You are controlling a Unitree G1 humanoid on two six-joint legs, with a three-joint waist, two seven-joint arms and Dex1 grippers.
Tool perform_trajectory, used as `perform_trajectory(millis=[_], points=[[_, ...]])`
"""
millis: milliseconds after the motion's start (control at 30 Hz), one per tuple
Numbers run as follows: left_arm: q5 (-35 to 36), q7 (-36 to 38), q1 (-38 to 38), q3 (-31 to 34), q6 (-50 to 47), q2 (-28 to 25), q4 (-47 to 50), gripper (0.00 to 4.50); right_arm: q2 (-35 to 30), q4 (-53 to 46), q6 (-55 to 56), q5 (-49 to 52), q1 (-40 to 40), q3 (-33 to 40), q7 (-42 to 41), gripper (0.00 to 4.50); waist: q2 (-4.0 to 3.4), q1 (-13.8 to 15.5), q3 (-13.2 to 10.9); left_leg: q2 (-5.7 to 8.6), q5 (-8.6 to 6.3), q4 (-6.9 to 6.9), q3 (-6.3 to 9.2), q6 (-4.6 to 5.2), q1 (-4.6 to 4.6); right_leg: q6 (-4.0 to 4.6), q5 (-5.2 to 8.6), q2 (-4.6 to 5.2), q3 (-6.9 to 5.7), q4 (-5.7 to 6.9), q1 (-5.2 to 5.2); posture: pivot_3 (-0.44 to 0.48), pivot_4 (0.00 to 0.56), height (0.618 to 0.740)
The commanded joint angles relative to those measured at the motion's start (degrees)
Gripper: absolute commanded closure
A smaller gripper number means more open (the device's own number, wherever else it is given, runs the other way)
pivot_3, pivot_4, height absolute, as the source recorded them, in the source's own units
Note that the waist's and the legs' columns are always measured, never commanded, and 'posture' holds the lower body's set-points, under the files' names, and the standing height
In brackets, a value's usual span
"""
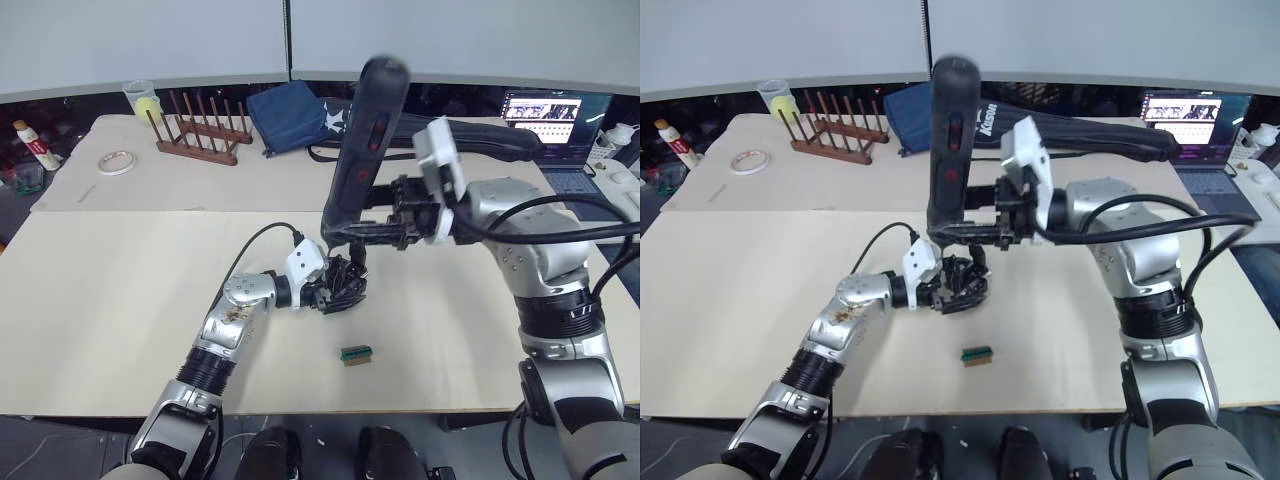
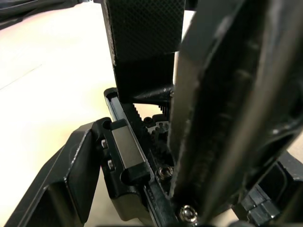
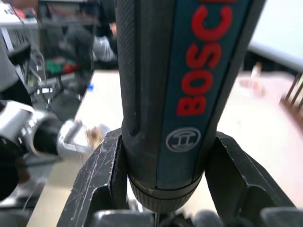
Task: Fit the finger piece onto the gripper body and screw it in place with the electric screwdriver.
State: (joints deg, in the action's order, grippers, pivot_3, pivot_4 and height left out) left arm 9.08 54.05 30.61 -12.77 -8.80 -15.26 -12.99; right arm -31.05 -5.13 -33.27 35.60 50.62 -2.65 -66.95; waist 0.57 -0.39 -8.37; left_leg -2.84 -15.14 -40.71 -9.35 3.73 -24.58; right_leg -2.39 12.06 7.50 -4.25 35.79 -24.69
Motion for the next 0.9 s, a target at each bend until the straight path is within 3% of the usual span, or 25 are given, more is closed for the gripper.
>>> perform_trajectory(millis=[33, 467, 533, 667, 900], points=[[-1.6, -0.7, -0.4, -1.0, -0.3, -0.7, -1.1, 0.90, 1.3, -3.3, 1.0, 3.5, 1.5, 3.2, 0.7, 2.55, 0.00, -0.2, 0.0, 0.00, -0.05, 0.00, 0.01, 0.09, 0.00, 0.00, 0.00, 0.00, 0.00, 0.00, 0.01, 0.000, 0.150, 0.740], [0.3, 0.0, -0.3, 0.1, -3.0, -1.5, 1.1, 0.90, -1.9, -3.5, -2.6, 5.6, 2.9, 5.8, 1.5, 2.56, 0.00, -0.3, 0.0, 0.00, -0.06, 0.00, 0.01, 0.12, 0.00, 0.00, 0.00, -0.01, 0.00, 0.05, -0.02, 0.000, 0.150, 0.740], [1.1, 0.8, -0.7, 0.4, -3.9, -2.1, 2.4, 0.00, -2.9, -3.6, -7.0, 9.6, 3.8, 7.9, 2.3, 2.56, 0.01, -0.3, 0.0, -0.01, -0.06, 0.00, 0.01, 0.12, -0.01, 0.00, 0.00, -0.01, 0.00, 0.04, -0.03, 0.000, 0.150, 0.740], [4.4, 4.0, -1.6, 1.4, -8.2, -4.6, 7.7, 0.00, -6.3, -3.6, -16.3, 17.8, 5.3, 11.8, 3.6, 2.56, 0.01, -0.3, -0.1, -0.02, 0.00, 0.00, -0.01, 0.01, -0.27, 0.00, 0.00, -0.01, 0.03, 0.08, -0.33, 0.000, 0.150, 0.740], [8.5, 6.9, -3.2, 4.0, -12.8, -10.5, 14.5, 0.00, -14.4, -1.5, -27.1, 23.3, 3.6, 14.0, 3.0, 2.56, 0.02, -0.2, -0.1, 0.00, 0.02, -0.02, -0.01, -0.02, -0.41, -0.01, -0.01, 0.00, 0.04, 0.03, -0.40, 0.000, 0.150, 0.740]])
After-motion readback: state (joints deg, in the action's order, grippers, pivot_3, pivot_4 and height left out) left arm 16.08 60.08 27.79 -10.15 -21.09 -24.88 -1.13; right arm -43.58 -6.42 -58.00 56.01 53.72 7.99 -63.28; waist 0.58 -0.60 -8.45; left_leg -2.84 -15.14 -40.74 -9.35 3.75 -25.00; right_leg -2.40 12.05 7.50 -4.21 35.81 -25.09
